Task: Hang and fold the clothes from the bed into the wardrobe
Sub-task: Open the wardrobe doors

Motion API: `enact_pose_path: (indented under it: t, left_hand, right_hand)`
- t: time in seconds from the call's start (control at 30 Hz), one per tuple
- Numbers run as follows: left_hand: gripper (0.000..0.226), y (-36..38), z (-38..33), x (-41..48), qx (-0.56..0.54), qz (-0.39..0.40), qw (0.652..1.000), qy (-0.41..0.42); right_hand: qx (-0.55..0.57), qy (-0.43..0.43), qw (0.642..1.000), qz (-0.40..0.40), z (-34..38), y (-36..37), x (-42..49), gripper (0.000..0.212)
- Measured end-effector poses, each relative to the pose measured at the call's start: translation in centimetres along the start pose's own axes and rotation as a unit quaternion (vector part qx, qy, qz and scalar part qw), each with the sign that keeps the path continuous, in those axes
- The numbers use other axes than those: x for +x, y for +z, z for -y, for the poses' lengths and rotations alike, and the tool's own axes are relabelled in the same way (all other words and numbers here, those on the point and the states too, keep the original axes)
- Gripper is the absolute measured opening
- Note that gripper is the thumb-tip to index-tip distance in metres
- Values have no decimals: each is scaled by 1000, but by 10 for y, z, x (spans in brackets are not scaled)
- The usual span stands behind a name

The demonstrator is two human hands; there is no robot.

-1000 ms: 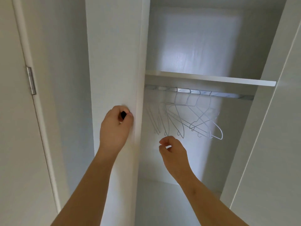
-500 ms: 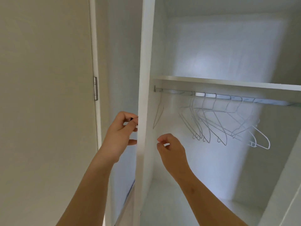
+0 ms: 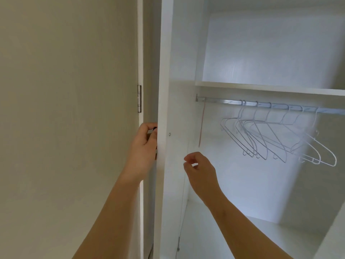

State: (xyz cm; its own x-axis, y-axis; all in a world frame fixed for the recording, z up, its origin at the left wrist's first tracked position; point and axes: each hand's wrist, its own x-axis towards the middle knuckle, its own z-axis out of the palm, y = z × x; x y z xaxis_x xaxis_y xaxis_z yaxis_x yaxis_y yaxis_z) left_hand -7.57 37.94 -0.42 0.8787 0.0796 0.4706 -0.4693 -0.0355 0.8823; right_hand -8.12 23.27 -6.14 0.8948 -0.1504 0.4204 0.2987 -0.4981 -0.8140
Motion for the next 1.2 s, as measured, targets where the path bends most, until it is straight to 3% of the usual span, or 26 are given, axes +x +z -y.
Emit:
enact_pose_path:
  t: [0.57, 0.7, 0.77, 1.0, 1.1, 1.2]
  left_hand:
    - [25, -30, 11, 17, 2, -9, 1000, -4]
    - [34, -32, 19, 11, -15, -11, 1000, -18]
    - [38, -33, 31, -2, -14, -24, 999, -39]
    - [23, -21, 59, -78, 15, -119, 990, -76]
    - [22, -8, 60, -123, 44, -72, 993, -84]
    - [22, 14, 57, -166, 22, 33, 987, -156]
  right_hand:
    - [-21, 35, 999, 11, 7, 25, -8, 15]
    - [-14, 47, 999, 0, 5, 15, -20, 14]
    - [-16, 54, 998, 1, 4, 7, -30, 14]
    - [-14, 92, 995, -24, -7, -23, -83, 13]
    - [-8, 131, 991, -33, -18, -36, -123, 13]
    - [-8, 176, 983, -49, -31, -52, -166, 13]
